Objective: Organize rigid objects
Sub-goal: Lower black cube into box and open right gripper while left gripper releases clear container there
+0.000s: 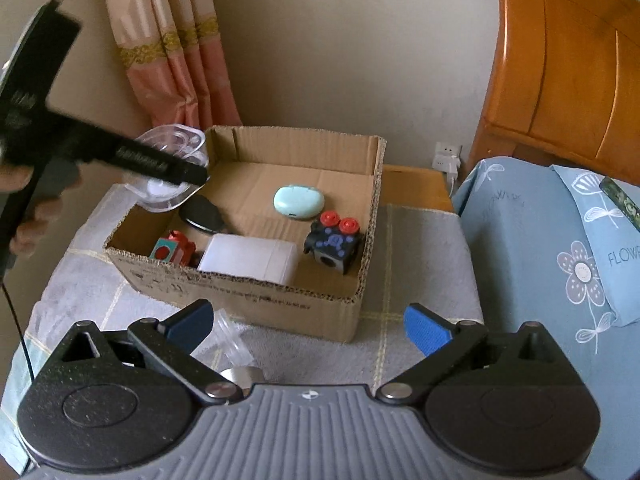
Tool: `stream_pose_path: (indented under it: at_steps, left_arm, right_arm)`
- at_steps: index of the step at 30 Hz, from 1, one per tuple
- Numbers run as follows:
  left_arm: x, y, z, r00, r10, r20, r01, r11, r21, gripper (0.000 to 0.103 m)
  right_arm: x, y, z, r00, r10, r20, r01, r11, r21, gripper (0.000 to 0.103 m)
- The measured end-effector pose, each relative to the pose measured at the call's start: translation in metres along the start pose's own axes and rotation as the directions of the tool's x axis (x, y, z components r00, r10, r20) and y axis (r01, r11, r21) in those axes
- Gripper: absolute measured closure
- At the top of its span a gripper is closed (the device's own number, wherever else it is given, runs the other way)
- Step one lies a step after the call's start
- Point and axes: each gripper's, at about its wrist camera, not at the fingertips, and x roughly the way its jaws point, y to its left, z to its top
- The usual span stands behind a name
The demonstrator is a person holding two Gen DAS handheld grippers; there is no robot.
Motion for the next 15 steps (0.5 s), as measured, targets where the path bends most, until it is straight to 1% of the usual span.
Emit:
stream_pose_path:
  at_steps: [3, 5, 6, 8, 10, 13, 15]
  left_arm:
    - [0.011, 0.002, 0.007, 1.000, 0.007, -0.016, -0.008, 1.000, -0.006, 0.027]
    - [0.015, 0.004, 0.012, 1.000, 0.021, -0.005, -0.021, 1.000, -0.019, 0.026]
    - [0.016, 0.004, 0.014, 1.000, 0.026, 0.009, -0.026, 0.999, -0.021, 0.018]
    - [0.017, 0.005, 0.017, 0.998, 0.042, 0.035, -0.041, 0.999, -0.033, 0.008]
    - [0.014, 0.006, 0.018, 0.997, 0.054, 0.056, -0.052, 0.998, -0.044, 0.008]
    - [0.008, 0.008, 0.012, 0.998, 0.039, 0.052, -0.036, 0.997, -0.068, 0.008]
    - [0.002, 0.007, 0.006, 0.997, 0.044, 0.057, -0.041, 0.997, -0.067, 0.008]
  right_arm:
    - [0.001, 0.002, -0.003, 1.000, -0.011, -0.002, 0.011, 1.000, -0.009, 0.000]
    - [0.001, 0.002, -0.002, 1.000, -0.014, -0.005, 0.013, 1.000, -0.007, 0.000]
    - [0.001, 0.002, -0.001, 1.000, -0.013, -0.004, 0.013, 1.000, -0.005, 0.000]
    - [0.001, 0.002, -0.001, 1.000, -0.015, -0.001, 0.015, 1.000, -0.007, 0.000]
    - [0.000, 0.002, -0.001, 1.000, -0.018, 0.003, 0.018, 1.000, -0.006, 0.000]
    - [-0.001, 0.000, -0.002, 1.000, -0.022, 0.013, 0.022, 1.000, 0.007, 0.000]
    - [-0.001, -0.001, -0.004, 1.000, -0.023, 0.012, 0.022, 1.000, 0.022, 0.000]
